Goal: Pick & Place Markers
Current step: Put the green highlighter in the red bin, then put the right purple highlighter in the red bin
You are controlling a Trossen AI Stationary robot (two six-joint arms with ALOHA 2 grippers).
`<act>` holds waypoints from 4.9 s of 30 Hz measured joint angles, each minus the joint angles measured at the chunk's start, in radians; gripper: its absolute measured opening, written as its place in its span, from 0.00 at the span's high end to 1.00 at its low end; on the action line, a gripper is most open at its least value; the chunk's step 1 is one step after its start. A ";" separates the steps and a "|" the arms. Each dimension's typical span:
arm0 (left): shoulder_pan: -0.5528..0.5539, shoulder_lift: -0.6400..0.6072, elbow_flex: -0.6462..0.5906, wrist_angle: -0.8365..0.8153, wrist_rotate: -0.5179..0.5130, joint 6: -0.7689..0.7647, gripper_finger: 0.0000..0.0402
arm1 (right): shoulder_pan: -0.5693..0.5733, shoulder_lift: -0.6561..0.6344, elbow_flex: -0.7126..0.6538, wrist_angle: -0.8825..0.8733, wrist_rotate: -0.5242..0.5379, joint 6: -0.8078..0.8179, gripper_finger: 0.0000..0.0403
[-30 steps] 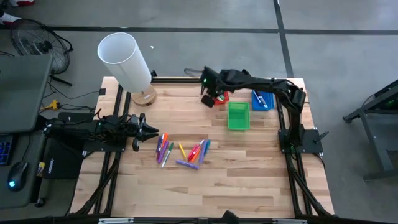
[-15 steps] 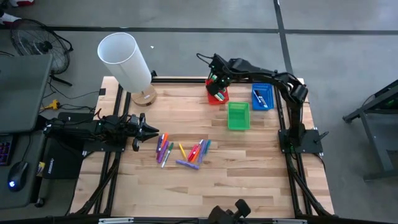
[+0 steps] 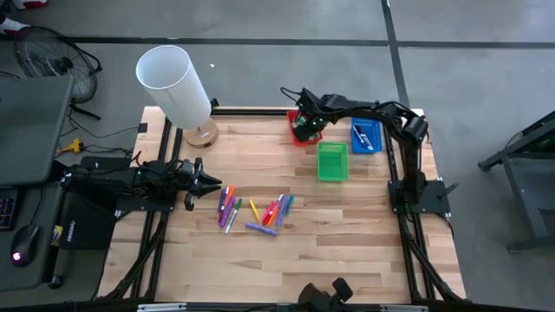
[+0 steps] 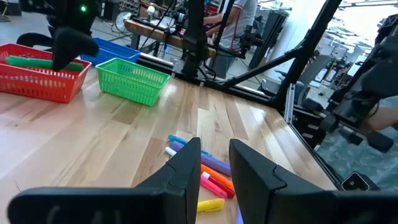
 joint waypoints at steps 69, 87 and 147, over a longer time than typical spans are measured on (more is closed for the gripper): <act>0.000 0.000 0.000 0.000 0.000 0.000 0.79 | 0.666 -0.002 0.171 -0.129 -0.120 -0.742 0.52; 0.000 0.000 0.000 0.000 0.000 0.000 0.79 | 0.742 -0.002 0.038 0.111 -0.122 -1.098 0.52; 0.000 0.000 0.000 0.000 0.000 0.000 0.79 | 0.742 0.052 -0.171 0.409 -0.252 -1.178 0.52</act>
